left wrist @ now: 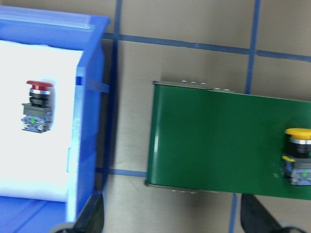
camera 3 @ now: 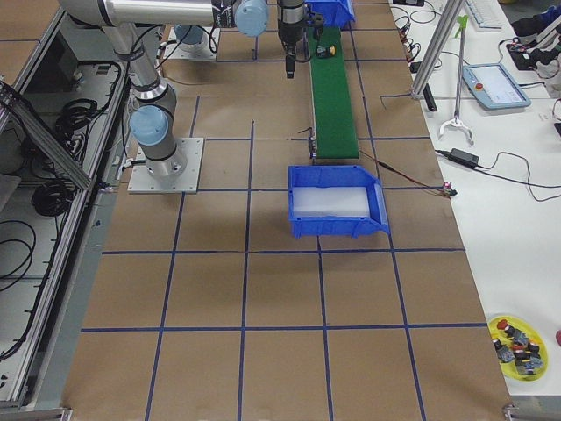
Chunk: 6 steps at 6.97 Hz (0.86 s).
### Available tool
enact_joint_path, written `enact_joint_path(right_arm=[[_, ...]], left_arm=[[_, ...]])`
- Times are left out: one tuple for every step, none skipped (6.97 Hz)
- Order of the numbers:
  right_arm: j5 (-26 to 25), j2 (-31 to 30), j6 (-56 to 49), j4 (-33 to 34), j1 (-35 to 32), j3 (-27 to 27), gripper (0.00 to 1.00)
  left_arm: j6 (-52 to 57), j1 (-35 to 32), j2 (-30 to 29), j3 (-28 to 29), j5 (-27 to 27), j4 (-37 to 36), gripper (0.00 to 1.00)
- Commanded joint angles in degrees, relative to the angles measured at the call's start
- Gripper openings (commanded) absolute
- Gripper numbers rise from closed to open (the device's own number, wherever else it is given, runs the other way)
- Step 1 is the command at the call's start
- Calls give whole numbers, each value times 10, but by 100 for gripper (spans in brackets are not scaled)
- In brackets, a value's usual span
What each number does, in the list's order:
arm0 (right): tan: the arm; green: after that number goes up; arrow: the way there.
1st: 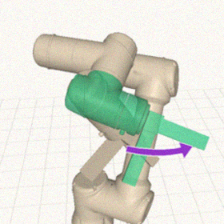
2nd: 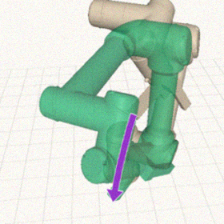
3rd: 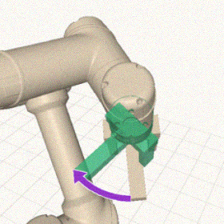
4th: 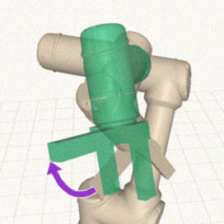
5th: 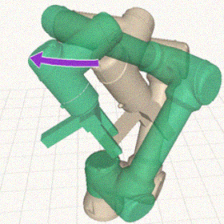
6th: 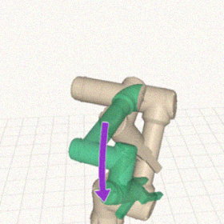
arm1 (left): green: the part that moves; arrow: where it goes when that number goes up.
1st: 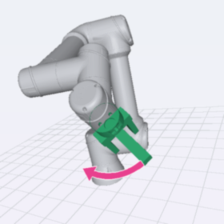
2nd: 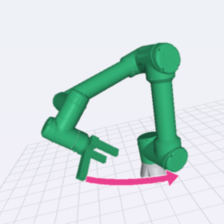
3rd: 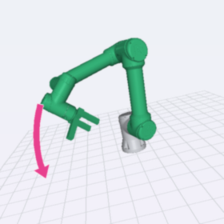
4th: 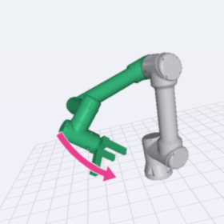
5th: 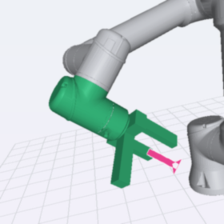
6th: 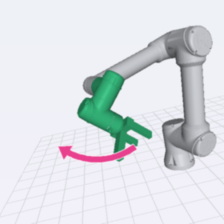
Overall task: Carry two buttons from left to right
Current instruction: 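Open the left gripper and lift it off the yellow button, then reach the left gripper into the bin and grasp the red button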
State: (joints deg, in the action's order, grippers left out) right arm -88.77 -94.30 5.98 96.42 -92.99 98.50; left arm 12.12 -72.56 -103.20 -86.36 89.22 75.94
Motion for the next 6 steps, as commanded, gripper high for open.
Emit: enact_joint_path(right_arm=[[0, 0, 0, 0, 0, -1, 100], [0, 0, 0, 0, 0, 0, 100], [-1, 1, 0, 1, 0, 0, 100], [-1, 1, 0, 3, 0, 0, 100], [2, 1, 0, 5, 0, 0, 100], [3, 2, 1, 10, 0, 1, 100]], left_arm=[[94, 73, -21, 3, -2, -4, 100], [136, 100, -31, 3, -2, -10, 100], [167, 121, -42, 6, -4, -10, 100], [171, 128, -53, 5, -3, -18, 100], [172, 128, -74, 4, -3, -38, 100], [171, 128, -99, 1, -3, -74, 100]])
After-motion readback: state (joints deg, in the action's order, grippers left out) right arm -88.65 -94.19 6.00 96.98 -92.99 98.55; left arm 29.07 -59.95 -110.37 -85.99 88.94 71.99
